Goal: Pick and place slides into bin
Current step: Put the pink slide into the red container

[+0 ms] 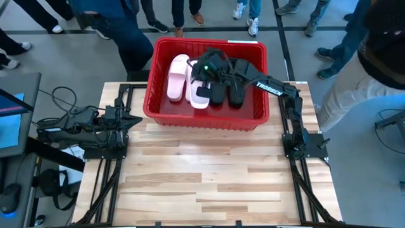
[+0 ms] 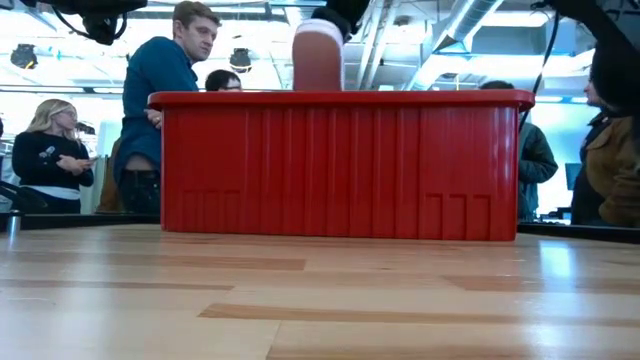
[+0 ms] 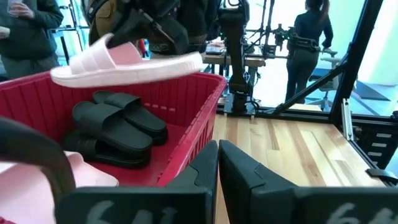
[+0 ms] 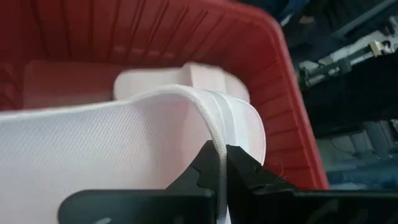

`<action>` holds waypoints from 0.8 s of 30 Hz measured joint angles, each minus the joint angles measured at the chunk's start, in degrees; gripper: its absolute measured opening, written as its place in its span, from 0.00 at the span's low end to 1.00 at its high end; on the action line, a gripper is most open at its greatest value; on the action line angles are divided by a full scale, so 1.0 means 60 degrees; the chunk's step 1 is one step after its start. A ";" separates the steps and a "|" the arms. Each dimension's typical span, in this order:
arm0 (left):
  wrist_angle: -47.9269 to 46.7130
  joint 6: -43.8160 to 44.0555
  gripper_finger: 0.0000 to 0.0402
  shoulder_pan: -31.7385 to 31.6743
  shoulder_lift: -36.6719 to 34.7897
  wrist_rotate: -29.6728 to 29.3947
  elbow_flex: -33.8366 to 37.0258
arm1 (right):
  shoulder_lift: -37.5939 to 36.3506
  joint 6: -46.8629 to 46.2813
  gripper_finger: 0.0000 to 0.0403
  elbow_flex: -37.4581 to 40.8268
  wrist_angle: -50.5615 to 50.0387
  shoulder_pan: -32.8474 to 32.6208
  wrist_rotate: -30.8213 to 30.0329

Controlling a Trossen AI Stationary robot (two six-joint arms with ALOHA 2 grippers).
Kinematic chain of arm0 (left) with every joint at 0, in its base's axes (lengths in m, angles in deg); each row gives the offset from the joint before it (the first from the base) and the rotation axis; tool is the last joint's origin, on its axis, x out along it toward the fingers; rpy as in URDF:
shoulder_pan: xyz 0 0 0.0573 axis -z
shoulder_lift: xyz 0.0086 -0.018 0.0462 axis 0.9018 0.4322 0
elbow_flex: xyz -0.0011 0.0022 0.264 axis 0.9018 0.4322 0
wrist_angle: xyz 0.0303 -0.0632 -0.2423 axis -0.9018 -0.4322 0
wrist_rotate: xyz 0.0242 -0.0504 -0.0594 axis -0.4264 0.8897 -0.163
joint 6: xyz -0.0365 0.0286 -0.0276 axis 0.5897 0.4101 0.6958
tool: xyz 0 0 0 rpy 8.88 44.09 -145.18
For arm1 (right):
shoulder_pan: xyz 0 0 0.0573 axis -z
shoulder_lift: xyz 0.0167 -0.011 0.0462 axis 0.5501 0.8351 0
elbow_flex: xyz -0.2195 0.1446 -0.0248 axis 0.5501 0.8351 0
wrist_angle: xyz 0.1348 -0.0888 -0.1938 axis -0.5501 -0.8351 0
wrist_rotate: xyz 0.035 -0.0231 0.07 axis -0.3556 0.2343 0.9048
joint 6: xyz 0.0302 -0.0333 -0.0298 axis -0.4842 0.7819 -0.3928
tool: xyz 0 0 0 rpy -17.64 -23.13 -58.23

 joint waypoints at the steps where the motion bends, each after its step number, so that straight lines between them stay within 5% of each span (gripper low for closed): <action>1: 0.0007 0.0000 0.01 -0.0002 0.0000 -0.0021 0.0000 | 0.0000 0.0068 0.00 -0.0003 0.0152 0.0127 0.0190; 24: 0.0042 -0.0056 0.01 0.0000 0.0004 -0.0571 0.0000 | 0.1616 -0.0182 0.00 0.0000 0.1826 0.1972 0.1851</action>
